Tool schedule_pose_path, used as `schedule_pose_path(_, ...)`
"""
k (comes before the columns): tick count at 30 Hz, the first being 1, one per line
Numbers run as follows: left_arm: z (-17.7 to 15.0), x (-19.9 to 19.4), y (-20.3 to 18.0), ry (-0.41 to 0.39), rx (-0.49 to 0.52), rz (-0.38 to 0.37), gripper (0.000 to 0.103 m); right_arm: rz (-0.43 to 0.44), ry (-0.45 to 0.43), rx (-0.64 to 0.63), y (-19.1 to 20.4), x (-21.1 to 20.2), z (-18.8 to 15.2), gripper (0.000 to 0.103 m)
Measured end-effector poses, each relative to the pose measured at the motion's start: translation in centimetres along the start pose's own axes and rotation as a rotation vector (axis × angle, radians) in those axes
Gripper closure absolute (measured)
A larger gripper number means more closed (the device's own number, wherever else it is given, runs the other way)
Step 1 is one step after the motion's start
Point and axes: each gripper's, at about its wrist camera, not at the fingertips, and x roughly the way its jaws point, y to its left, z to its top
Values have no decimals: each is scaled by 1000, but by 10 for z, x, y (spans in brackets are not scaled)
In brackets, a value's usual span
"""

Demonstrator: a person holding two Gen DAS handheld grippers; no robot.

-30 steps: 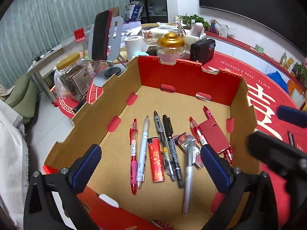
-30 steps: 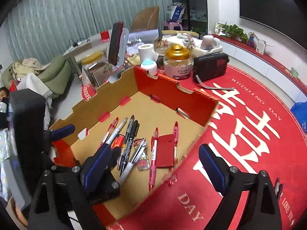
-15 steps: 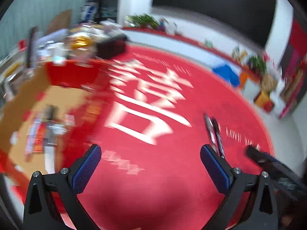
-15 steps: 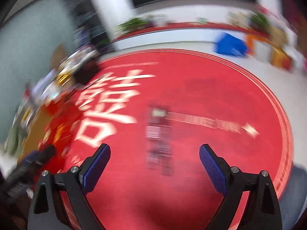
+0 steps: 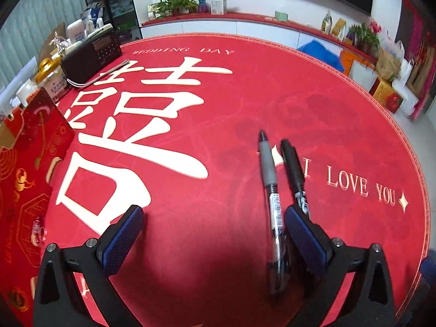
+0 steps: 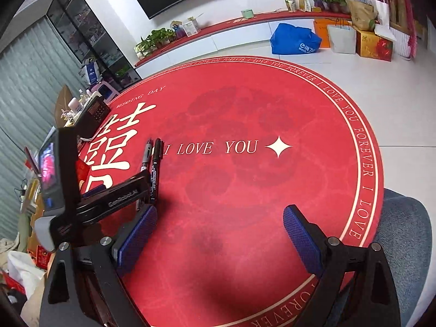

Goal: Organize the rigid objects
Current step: 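Swing both tools back over the rug toward the last pens, then grasp the grey pen with the left tool while the right tool grips the black marker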

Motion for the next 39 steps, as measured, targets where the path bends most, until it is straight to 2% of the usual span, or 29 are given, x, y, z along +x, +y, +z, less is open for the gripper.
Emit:
schedule_pose_path(2,2,-5,0,-12,2,5,0,-3,3,-9,1,2,1,8)
schedule_pose_path(5,2,-9,5,-54,19,77,0,-3,29,-39,9,11,3,8)
schedule_pose_path(10,2,-7,25,-70,3,115,0,-5,85,-188,51,47,16,8)
schedule_pose_path(13,0,-7,42,-63,-24,117,0,-55,94,-301,80,75,21,9)
schedule_pose_path(14,0,-7,45,-60,-32,111,0,-74,101,-340,88,83,21,13)
schedule_pose_path(15,-1,-6,50,-58,-41,101,0,-82,114,-368,94,90,21,23)
schedule_pose_path(16,-1,-5,53,-58,-44,98,0,-102,124,-398,100,96,21,26)
schedule_pose_path(17,-1,-5,57,-57,-48,93,0,-145,119,-448,106,100,21,34)
schedule_pose_path(18,0,-5,58,-54,-49,85,0,-152,110,-493,111,101,20,37)
schedule_pose_path(20,0,-5,56,-57,-36,93,0,-132,139,-501,111,100,24,46)
schedule_pose_path(22,0,-7,48,-77,23,111,0,-130,154,-527,108,95,24,92)
schedule_pose_path(23,0,-8,45,-81,41,106,0,-150,164,-526,103,92,24,93)
schedule_pose_path(29,8,-4,30,-91,176,10,0,-107,178,-420,64,67,17,93)
schedule_pose_path(31,13,2,38,-21,136,-58,1,-88,181,-394,58,61,13,93)
schedule_pose_path(32,14,5,42,43,107,-128,2,-73,183,-376,54,57,12,93)
schedule_pose_path(35,3,-7,22,70,236,-188,9,-41,176,-347,49,47,8,93)
schedule_pose_path(36,-3,-14,10,66,293,-214,17,-41,172,-345,48,45,7,93)
schedule_pose_path(38,-7,-20,-1,55,321,-232,25,-43,170,-336,45,43,6,93)
schedule_pose_path(39,-6,-21,-5,48,327,-225,25,-41,171,-330,44,43,6,93)
